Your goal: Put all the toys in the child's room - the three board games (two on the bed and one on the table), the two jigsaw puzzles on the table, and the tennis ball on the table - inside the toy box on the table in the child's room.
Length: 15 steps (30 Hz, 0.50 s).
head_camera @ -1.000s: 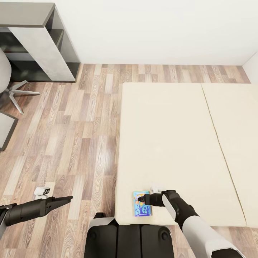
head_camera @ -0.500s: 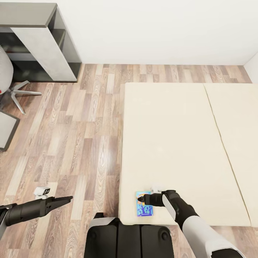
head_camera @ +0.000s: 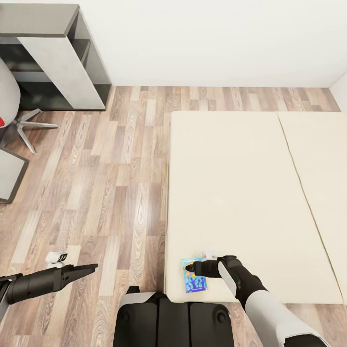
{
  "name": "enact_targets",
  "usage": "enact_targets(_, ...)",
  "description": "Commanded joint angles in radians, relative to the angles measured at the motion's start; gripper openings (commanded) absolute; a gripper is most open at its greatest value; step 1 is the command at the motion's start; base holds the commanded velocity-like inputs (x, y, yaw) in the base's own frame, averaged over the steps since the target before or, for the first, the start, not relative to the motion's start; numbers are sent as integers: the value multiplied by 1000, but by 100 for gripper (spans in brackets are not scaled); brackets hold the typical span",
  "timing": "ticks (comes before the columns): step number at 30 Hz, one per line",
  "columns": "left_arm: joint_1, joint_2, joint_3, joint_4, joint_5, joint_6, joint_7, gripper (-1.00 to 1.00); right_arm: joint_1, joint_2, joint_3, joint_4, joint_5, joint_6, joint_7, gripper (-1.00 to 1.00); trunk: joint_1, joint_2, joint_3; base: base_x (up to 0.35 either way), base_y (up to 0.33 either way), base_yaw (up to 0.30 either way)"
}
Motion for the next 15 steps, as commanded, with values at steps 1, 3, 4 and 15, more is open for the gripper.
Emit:
enact_targets(1,0,0,0,0,-1,11,-4,100,0,-1,4,-1,-10,5,-4,100,1,-1,-1,0,13,0)
enact_targets(3,0,0,0,0,-1,11,-4,100,0,-1,3,-1,-10,6,-4,100,1,-1,-1,0,9,0)
enact_targets(4,0,0,0,0,-1,11,-4,100,0,-1,3,-1,-10,6,-4,100,1,-1,-1,0,5,0)
enact_targets(15,0,0,0,0,-1,11,-4,100,0,-1,3,-1,-10,6,-4,100,1,-1,-1,0,1,0)
